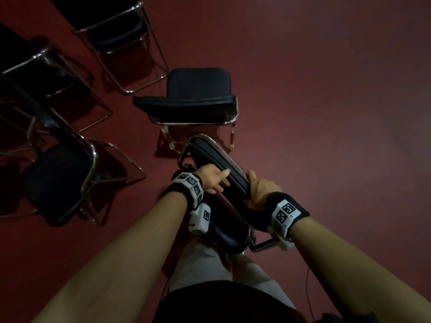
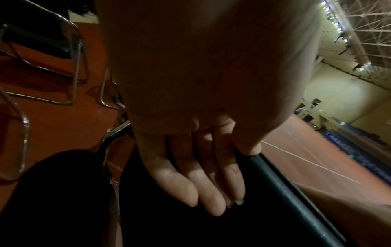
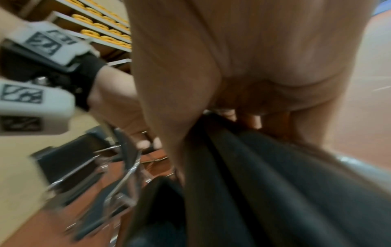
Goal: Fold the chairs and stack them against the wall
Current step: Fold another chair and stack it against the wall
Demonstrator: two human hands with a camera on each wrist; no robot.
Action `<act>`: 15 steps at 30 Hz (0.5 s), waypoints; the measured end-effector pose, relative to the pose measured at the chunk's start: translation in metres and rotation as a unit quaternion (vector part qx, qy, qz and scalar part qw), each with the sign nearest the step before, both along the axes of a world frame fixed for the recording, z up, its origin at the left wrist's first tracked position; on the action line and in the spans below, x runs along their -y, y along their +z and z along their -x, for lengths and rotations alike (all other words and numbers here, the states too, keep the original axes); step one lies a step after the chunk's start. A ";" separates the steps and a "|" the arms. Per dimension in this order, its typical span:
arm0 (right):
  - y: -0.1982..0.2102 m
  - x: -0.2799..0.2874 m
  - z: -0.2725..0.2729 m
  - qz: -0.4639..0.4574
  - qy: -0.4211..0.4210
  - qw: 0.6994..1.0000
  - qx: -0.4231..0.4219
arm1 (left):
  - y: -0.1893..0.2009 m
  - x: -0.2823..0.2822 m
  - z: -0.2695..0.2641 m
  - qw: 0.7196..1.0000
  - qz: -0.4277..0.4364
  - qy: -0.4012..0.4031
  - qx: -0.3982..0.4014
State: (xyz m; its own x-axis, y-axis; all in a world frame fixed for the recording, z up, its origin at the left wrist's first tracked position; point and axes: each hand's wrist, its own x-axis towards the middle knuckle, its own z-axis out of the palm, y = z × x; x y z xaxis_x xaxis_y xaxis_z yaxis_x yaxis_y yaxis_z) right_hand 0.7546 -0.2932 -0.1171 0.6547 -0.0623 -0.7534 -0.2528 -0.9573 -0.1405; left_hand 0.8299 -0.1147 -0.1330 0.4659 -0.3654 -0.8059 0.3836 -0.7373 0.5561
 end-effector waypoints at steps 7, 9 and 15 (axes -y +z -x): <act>0.012 0.022 -0.031 0.018 -0.010 1.000 -0.007 | 0.021 -0.006 -0.065 0.993 0.047 -0.085 0.062; 0.018 0.026 -0.031 0.032 -0.010 0.999 -0.014 | 0.030 -0.017 -0.091 0.979 0.053 -0.103 0.166; 0.015 0.013 0.001 0.074 0.004 0.997 -0.031 | 0.023 -0.054 -0.108 0.875 -0.014 -0.382 0.298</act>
State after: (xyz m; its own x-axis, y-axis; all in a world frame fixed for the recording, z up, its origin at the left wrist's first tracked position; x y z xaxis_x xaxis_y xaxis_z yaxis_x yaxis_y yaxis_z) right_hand 0.7538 -0.3067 -0.1022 0.6073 -0.1709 -0.7759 -0.2492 -0.9683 0.0183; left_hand 0.9377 -0.0605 -0.1098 0.4350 -0.7376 -0.5164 -0.5780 -0.6685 0.4679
